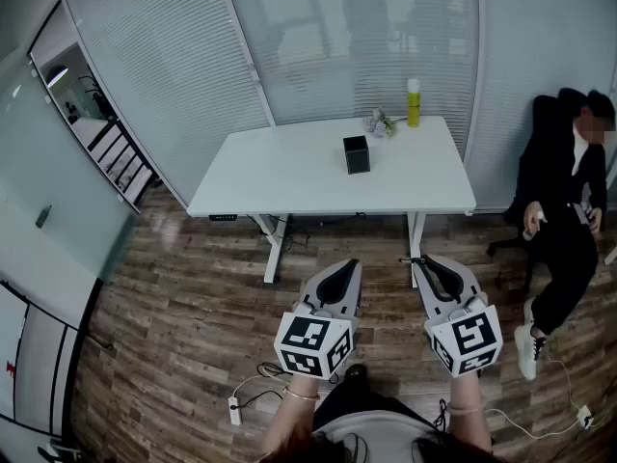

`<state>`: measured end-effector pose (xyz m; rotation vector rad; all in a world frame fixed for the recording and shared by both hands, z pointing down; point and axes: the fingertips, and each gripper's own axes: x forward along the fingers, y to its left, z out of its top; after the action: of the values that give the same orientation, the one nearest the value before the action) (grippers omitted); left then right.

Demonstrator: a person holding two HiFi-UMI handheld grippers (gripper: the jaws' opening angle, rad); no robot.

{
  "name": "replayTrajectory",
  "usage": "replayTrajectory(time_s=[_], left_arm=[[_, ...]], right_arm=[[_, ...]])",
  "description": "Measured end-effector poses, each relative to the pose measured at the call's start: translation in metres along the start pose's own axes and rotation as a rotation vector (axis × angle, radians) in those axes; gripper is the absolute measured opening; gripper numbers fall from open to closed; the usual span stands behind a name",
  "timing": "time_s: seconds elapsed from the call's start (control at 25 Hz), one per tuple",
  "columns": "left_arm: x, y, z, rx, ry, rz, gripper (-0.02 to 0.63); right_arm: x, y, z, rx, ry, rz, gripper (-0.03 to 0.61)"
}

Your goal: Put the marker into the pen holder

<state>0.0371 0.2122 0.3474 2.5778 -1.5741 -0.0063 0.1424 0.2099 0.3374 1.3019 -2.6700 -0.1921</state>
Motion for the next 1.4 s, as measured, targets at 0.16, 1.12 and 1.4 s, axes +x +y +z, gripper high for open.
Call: replayTrajectory(time_s=[0.16,1.12,1.4], left_arm=[[0.005,0.009,0.0,-0.002,0.003,-0.005,0.021],[0.056,0.095,-0.007,-0.031,0.018,-0.075,0.021],[0.071,0.117,-0.006,-0.035,0.014,-0.099,0.021]], right_arm=[[0.01,0.0,0.0,-0.003,0.009,-0.006,0.067],[0.112,-0.008,0.001,0.029,0.02,-0.079,0.067],[0.141,-0.01,0.006,0.011,0.024,-0.097,0.067]])
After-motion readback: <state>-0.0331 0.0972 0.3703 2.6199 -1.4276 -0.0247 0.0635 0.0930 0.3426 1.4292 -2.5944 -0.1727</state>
